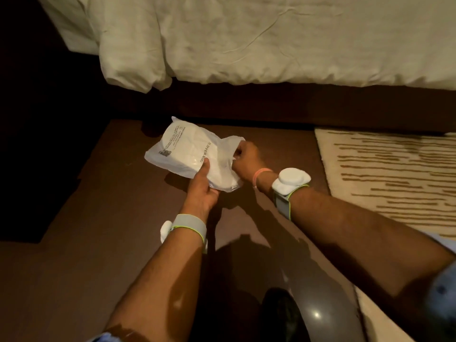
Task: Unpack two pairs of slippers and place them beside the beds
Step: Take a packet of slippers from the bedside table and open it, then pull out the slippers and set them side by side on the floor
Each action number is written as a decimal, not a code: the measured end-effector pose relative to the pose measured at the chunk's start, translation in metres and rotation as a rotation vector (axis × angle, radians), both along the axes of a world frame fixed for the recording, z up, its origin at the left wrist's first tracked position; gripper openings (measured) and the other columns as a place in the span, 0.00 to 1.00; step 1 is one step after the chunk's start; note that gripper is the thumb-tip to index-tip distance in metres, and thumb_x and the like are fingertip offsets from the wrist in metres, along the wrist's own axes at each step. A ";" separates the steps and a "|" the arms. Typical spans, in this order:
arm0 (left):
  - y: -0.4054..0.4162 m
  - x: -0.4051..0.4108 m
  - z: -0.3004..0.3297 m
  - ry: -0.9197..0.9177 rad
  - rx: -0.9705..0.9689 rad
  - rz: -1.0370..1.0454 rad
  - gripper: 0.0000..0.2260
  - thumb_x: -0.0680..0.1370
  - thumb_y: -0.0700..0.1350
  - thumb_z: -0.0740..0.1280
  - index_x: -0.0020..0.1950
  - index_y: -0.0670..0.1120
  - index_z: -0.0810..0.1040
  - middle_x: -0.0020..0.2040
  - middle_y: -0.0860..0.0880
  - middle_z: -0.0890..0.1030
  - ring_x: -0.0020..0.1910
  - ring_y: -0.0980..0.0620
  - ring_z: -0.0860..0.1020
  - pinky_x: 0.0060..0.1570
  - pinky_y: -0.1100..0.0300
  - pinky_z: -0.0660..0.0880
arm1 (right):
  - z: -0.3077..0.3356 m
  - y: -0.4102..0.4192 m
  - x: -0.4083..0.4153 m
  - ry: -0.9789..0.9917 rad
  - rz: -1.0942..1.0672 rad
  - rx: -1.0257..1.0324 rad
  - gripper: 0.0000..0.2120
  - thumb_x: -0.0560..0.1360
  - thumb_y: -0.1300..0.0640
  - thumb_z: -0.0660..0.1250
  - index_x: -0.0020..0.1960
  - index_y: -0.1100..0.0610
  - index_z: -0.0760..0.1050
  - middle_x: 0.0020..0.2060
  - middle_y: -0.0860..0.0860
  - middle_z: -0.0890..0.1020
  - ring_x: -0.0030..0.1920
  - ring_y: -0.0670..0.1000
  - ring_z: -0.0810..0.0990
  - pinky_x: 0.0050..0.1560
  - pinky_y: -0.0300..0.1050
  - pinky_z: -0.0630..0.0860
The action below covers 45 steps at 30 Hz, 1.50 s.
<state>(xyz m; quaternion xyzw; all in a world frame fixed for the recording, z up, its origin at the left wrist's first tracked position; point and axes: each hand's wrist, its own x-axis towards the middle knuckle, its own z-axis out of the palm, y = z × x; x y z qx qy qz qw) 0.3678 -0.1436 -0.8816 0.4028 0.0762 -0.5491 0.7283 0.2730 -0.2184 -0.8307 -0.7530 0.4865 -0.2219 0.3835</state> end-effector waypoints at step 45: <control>0.214 0.142 -0.061 -0.741 0.813 -0.692 0.14 0.81 0.44 0.65 0.56 0.33 0.80 0.42 0.39 0.86 0.46 0.36 0.81 0.46 0.46 0.78 | 0.003 -0.077 -0.088 -0.828 -0.397 0.880 0.27 0.74 0.50 0.70 0.69 0.60 0.69 0.60 0.61 0.79 0.59 0.62 0.79 0.61 0.61 0.75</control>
